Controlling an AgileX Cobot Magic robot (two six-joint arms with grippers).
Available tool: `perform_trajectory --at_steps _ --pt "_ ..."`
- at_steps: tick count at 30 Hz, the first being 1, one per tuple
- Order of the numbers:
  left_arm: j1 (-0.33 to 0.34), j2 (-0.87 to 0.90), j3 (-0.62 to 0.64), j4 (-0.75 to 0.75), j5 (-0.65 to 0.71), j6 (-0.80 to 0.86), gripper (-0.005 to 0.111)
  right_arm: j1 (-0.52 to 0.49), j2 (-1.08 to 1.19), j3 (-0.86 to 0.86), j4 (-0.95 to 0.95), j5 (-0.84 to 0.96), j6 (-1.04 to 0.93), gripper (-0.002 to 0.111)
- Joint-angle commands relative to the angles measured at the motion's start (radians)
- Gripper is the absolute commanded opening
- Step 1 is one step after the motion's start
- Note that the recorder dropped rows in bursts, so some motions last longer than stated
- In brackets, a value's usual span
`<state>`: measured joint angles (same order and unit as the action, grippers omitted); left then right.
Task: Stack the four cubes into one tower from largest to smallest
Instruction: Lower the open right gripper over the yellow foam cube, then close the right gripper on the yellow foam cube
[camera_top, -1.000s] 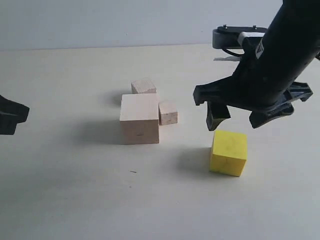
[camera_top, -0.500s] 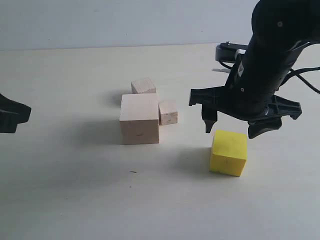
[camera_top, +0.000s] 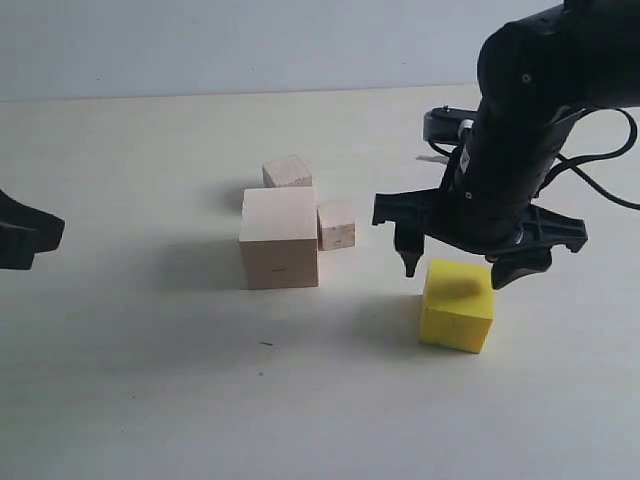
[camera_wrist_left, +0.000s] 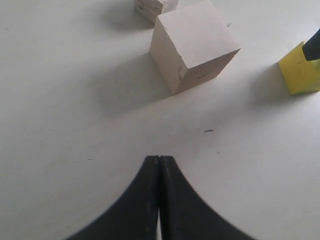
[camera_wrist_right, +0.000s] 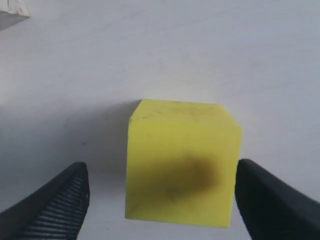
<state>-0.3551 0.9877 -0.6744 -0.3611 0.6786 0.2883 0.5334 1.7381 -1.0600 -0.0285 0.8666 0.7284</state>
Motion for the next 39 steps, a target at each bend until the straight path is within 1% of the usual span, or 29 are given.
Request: perform_trajectory --at_steps 1,5,9,21,30,35,38,39 --pt "0.002 0.001 0.003 -0.013 -0.004 -0.007 0.0 0.0 0.001 -0.006 -0.034 0.001 0.006 0.078" --pt "0.002 0.001 0.003 -0.013 -0.004 -0.007 0.0 0.0 0.001 -0.006 -0.081 0.038 0.034 0.078" --pt "0.002 0.001 0.003 -0.013 -0.004 -0.007 0.0 0.0 0.001 -0.006 -0.083 0.043 0.039 0.078" --pt "0.002 0.001 0.003 -0.013 -0.004 -0.007 0.0 0.0 0.009 -0.006 -0.077 -0.005 0.039 0.078" --pt "0.002 0.001 0.003 -0.013 -0.004 -0.007 0.0 0.0 0.052 -0.004 -0.077 -0.002 0.039 0.078" --pt "0.002 0.001 0.003 -0.013 -0.002 -0.007 0.0 0.0 0.088 -0.004 -0.025 -0.002 0.015 0.078" --pt "0.002 0.001 0.003 -0.013 -0.002 -0.007 0.0 0.0 0.107 -0.004 0.007 -0.009 -0.025 0.075" --pt "0.002 0.001 0.003 -0.013 -0.002 -0.007 0.0 0.0 0.109 -0.004 0.011 -0.009 -0.025 0.071"
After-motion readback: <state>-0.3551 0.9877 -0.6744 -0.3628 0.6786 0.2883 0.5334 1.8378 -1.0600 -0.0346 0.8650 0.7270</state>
